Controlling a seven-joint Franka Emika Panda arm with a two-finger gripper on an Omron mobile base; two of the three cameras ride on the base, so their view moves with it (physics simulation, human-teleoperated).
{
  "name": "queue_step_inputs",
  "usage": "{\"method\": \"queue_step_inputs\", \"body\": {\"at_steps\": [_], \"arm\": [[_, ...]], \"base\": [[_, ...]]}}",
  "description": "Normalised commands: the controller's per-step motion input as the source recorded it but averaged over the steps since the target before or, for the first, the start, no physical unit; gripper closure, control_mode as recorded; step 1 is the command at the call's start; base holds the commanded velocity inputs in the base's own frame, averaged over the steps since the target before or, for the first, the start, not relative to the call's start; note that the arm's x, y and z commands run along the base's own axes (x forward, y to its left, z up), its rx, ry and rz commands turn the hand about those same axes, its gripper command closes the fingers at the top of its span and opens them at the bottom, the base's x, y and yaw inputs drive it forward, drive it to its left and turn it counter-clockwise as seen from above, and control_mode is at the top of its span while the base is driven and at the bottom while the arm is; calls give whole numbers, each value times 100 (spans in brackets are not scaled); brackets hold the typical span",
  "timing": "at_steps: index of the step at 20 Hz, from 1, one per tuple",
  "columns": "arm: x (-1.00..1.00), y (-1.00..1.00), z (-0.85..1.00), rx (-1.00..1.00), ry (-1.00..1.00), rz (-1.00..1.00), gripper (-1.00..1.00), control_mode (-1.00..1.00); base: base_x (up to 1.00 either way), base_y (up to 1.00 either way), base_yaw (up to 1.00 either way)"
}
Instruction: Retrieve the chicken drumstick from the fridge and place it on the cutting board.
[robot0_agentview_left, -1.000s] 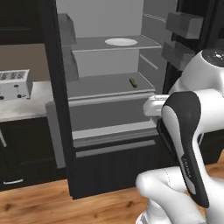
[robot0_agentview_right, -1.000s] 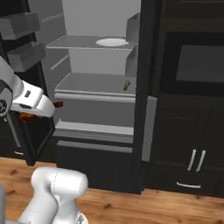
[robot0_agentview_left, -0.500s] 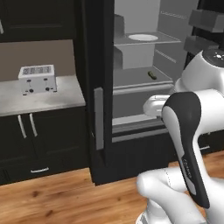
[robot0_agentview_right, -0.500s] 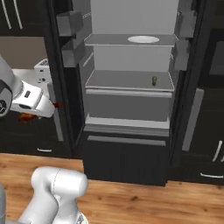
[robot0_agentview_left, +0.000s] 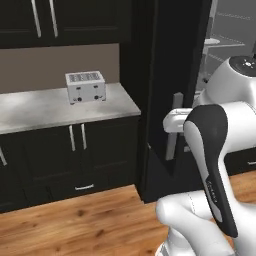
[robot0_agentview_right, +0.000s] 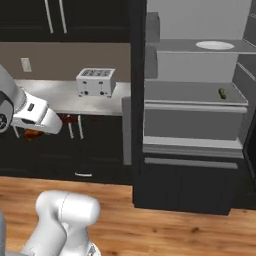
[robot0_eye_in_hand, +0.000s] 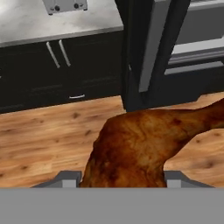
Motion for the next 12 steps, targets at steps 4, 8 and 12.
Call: {"method": "queue_step_inputs", "body": {"at_steps": [4,8,12], "arm": [[0,0,0,0,0,0,100,100],[0,0,0,0,0,0,100,100],[0,0,0,0,0,0,100,100]], "base": [[0,88,0],[1,92,15],[23,69,34]]}}
